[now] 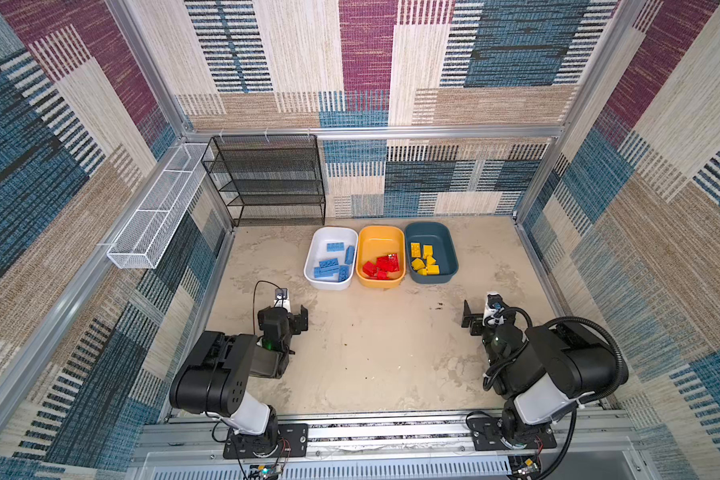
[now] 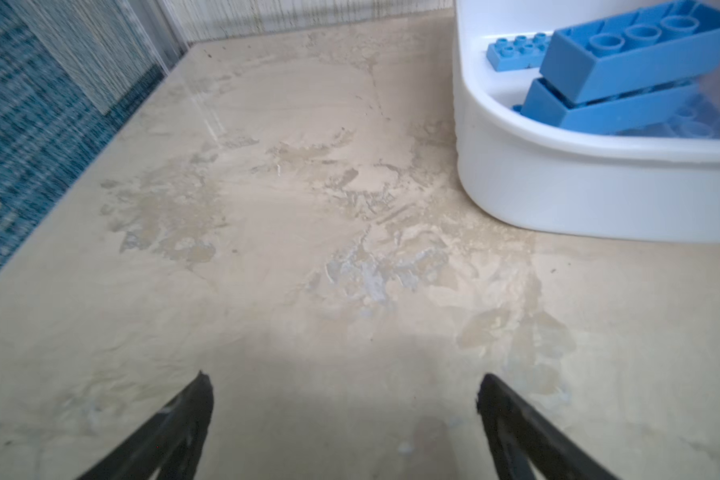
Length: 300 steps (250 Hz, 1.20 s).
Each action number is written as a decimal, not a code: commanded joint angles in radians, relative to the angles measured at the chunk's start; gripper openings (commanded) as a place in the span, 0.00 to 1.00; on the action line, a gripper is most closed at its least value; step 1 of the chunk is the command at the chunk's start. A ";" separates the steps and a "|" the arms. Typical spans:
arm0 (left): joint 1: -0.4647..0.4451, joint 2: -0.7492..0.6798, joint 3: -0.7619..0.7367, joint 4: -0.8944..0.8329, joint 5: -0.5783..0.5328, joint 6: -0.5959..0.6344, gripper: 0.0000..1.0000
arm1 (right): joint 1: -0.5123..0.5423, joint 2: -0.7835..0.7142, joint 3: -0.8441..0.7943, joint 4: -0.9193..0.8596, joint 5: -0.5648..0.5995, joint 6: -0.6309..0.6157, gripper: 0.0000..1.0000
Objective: Sort the legos into containers by color
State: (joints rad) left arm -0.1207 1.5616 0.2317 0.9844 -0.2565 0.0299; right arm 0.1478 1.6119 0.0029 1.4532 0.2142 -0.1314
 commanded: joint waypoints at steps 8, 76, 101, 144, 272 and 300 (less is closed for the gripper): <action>0.007 -0.014 0.053 0.126 -0.040 0.051 0.99 | 0.001 0.012 -0.021 0.398 0.000 -0.020 1.00; 0.154 -0.018 0.213 -0.197 0.241 -0.035 0.99 | -0.096 -0.054 0.173 -0.048 -0.046 0.096 1.00; 0.154 -0.018 0.211 -0.191 0.237 -0.034 0.99 | -0.139 -0.060 0.191 -0.096 -0.114 0.128 1.00; 0.154 -0.021 0.205 -0.182 0.237 -0.034 0.99 | -0.138 -0.065 0.174 -0.067 -0.111 0.128 1.00; 0.153 -0.021 0.205 -0.181 0.235 -0.033 0.99 | -0.138 -0.064 0.173 -0.066 -0.183 0.103 1.00; 0.153 -0.019 0.206 -0.182 0.234 -0.035 0.99 | -0.151 -0.065 0.186 -0.092 -0.332 0.063 1.00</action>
State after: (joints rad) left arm 0.0307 1.5436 0.4377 0.7933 -0.0235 -0.0051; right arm 0.0074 1.5517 0.1806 1.3624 0.0280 -0.0311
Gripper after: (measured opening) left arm 0.991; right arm 0.996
